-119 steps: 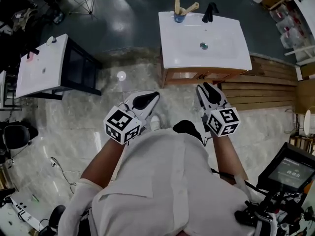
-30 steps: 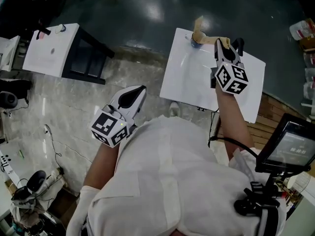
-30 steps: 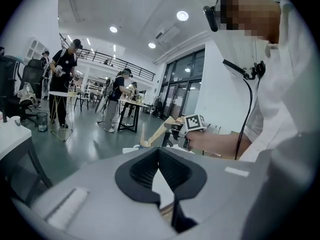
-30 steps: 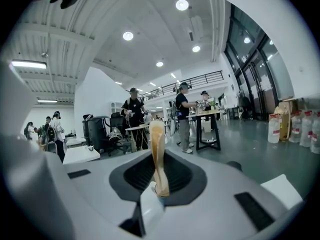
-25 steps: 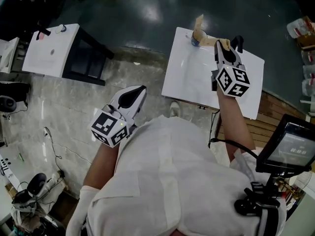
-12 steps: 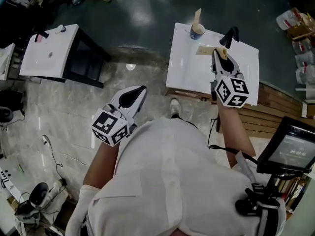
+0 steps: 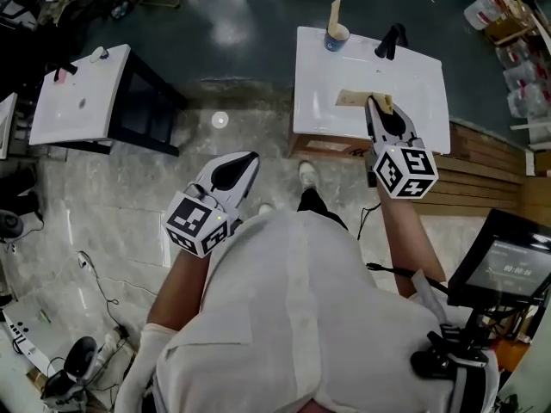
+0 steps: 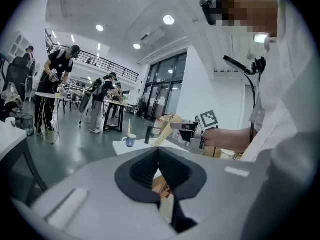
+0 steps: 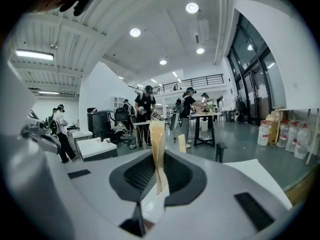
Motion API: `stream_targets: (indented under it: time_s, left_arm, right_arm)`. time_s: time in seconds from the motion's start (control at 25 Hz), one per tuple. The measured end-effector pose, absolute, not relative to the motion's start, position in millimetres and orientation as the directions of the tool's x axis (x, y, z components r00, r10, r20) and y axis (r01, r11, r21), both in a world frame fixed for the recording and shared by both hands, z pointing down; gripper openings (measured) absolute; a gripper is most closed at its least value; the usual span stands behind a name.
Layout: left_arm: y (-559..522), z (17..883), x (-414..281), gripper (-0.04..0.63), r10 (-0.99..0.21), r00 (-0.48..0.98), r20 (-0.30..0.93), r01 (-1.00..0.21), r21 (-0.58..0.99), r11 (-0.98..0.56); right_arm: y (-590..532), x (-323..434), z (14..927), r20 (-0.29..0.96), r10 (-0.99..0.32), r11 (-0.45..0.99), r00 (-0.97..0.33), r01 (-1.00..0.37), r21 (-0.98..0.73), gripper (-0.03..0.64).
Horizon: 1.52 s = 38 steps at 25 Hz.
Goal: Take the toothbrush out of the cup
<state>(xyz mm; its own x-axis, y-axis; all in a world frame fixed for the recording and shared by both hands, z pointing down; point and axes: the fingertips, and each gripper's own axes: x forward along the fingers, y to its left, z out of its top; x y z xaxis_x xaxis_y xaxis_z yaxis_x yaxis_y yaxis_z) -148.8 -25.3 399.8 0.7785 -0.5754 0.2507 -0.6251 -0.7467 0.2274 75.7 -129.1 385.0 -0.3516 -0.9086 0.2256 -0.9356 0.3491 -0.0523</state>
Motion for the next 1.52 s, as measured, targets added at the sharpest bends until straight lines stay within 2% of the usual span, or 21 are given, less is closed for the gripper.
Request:
stream_targets:
  time_s: [0.44, 0.84, 1.24, 1.52]
  left_arm:
    - [12, 421, -142, 0.006, -0.491, 0.822, 0.289, -0.557, 0.225, -0.799]
    - [-7, 410, -96, 0.006, -0.479, 0.831, 0.282, -0.544, 0.236, -0.805]
    - [-47, 401, -29, 0.008, -0.502, 0.818, 0.279, -0.564, 0.224, -0.795]
    - [-79, 400, -13, 0.012, -0.565, 0.778, 0.275, -0.623, 0.222, -0.75]
  right_arm:
    - [-58, 68, 405, 0.312, -0.889, 0.329, -0.335, -0.941, -0.073, 0.046]
    - [-48, 86, 412, 0.352, -0.844, 0.411, -0.404, -0.91, -0.058, 0.045]
    - [-54, 130, 416, 0.354, -0.808, 0.481, -0.471, -0.874, -0.066, 0.044]
    - [-60, 157, 420, 0.347, -0.8, 0.497, -0.489, -0.865, -0.072, 0.044]
